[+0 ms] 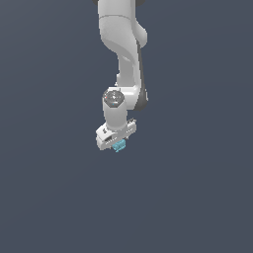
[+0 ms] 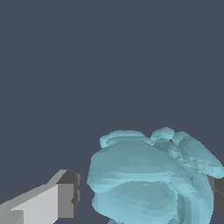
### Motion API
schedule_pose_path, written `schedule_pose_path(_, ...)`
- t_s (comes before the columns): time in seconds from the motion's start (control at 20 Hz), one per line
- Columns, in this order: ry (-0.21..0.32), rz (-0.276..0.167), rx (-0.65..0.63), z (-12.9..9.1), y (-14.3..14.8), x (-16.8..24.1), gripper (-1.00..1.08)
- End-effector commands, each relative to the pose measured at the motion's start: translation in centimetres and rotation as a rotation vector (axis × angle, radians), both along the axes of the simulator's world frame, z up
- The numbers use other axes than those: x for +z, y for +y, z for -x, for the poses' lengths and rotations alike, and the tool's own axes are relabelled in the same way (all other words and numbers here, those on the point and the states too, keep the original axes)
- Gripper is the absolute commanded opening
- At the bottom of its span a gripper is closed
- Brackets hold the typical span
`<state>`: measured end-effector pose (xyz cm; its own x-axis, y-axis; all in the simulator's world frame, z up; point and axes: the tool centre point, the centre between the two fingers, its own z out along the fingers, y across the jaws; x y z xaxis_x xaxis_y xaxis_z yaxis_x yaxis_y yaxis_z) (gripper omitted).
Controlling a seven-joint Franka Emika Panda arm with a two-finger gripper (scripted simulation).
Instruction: Pick up the object and move it to a goal position.
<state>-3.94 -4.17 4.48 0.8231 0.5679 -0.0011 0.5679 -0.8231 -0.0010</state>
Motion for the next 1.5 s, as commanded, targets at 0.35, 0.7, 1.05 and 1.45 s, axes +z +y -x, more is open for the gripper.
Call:
schedule_pose_path(0.35,-0.001,0.000,0.000,-0.1,0.0,-0.4,-1.00)
schedule_pose_path(0.7,-0.002,0.001,-0.001,-0.1,-0.2,-0.2,-1.00)
schedule_pose_path(1.05,-0.002,0.001,-0.001,0.7,-2.8,0.9,-1.00)
schedule_pose_path(1.45,-0.002,0.000,0.000,2.6,-9.6,3.9,-1.00)
